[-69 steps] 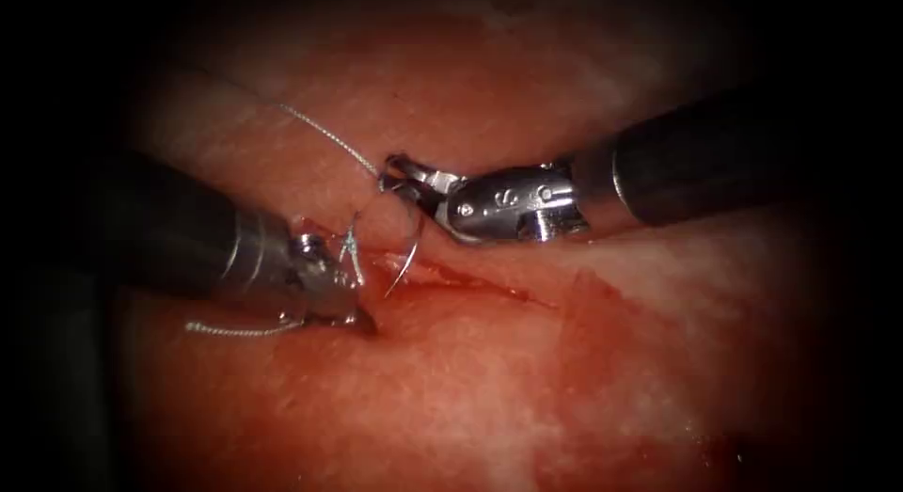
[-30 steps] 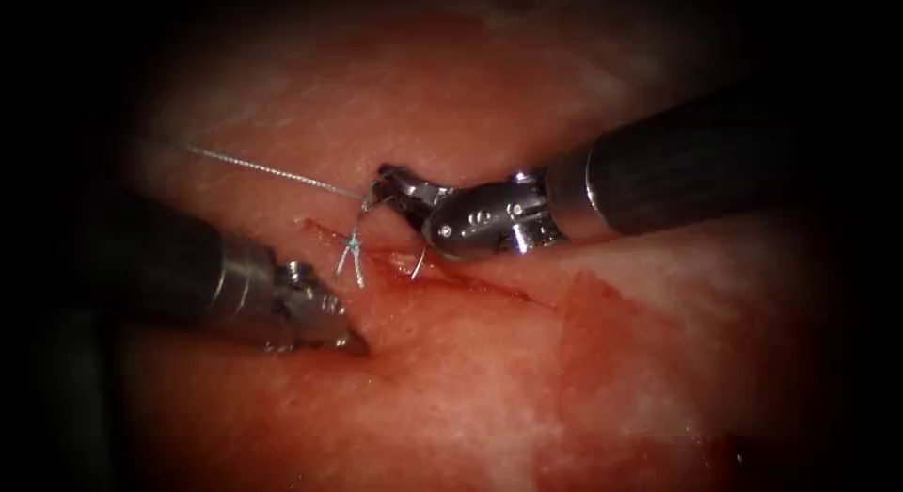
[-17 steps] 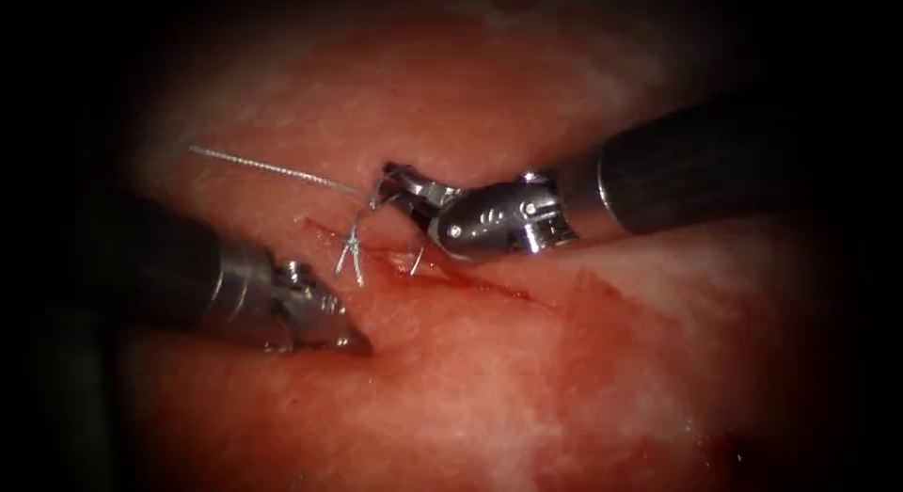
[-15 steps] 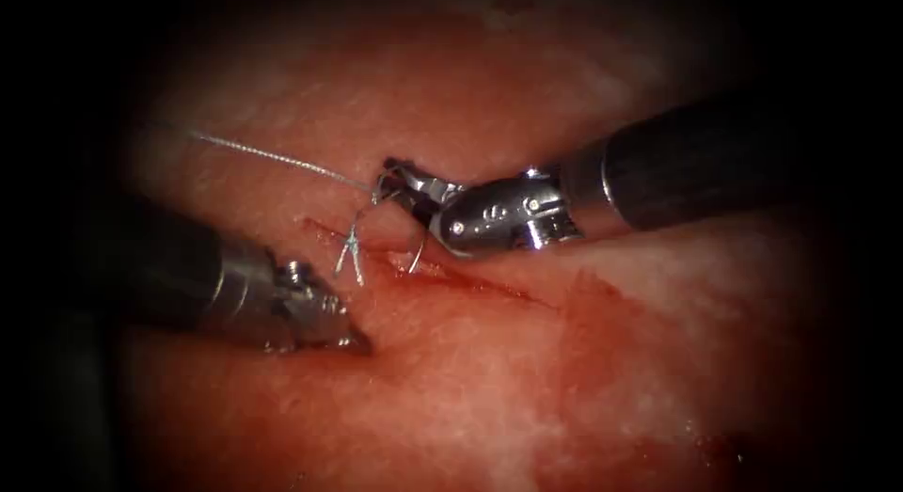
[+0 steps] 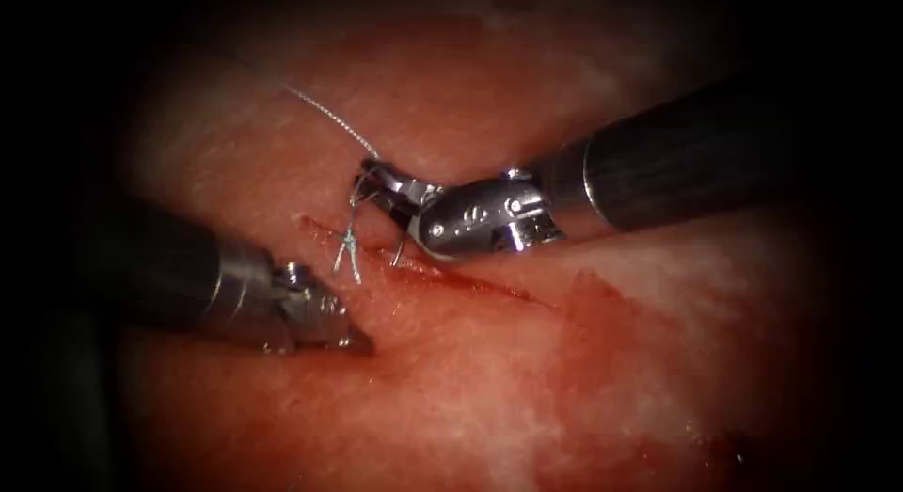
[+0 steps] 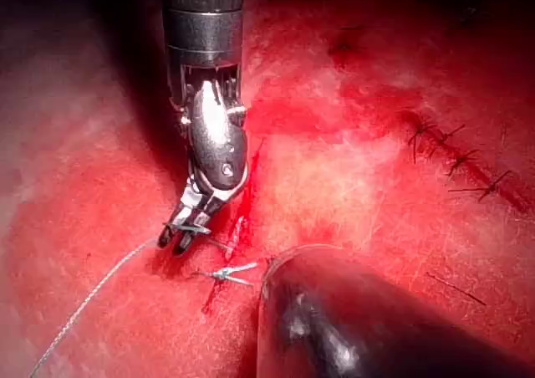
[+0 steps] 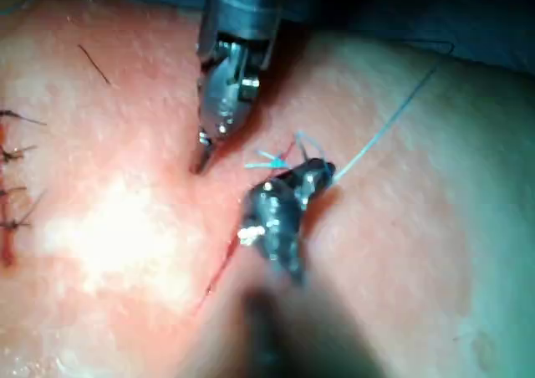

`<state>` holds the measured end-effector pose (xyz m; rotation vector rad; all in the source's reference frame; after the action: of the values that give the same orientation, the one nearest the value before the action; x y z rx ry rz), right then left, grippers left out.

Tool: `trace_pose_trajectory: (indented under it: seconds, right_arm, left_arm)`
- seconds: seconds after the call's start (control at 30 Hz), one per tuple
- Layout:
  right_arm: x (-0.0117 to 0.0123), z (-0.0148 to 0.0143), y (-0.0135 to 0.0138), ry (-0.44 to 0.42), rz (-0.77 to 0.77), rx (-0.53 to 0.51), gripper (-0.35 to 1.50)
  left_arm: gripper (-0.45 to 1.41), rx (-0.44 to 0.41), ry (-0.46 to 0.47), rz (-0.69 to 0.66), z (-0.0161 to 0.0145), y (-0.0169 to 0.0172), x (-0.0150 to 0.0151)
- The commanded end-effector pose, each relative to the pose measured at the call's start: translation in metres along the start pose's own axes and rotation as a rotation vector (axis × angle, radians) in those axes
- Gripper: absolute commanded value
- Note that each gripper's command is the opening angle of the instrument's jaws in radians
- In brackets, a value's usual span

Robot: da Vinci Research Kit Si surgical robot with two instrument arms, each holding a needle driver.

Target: Wound Closure

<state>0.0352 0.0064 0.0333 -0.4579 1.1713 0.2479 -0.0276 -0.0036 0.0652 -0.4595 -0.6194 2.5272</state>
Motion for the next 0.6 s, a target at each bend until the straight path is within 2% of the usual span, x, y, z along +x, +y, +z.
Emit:
trace_pose_trajectory:
  seconds: [0.03,0.47,0.6]
  right_arm:
    - [-0.0001,-0.0004,-0.0007,0.003,0.011,0.004,-0.35]
    - [-0.0005,-0.0008,0.0001,0.044,0.108,0.024,-0.35]
    - [-0.0008,-0.0007,0.0003,0.049,0.125,0.029,-0.35]
  left_arm:
    - [-0.45,-0.005,0.000,-0.001,0.0009,0.0008,-0.0004]
    - [-0.45,0.016,0.094,-0.018,0.0011,-0.0012,0.0001]
    - [-0.45,0.018,0.097,-0.021,0.0012,-0.0012,-0.0004]
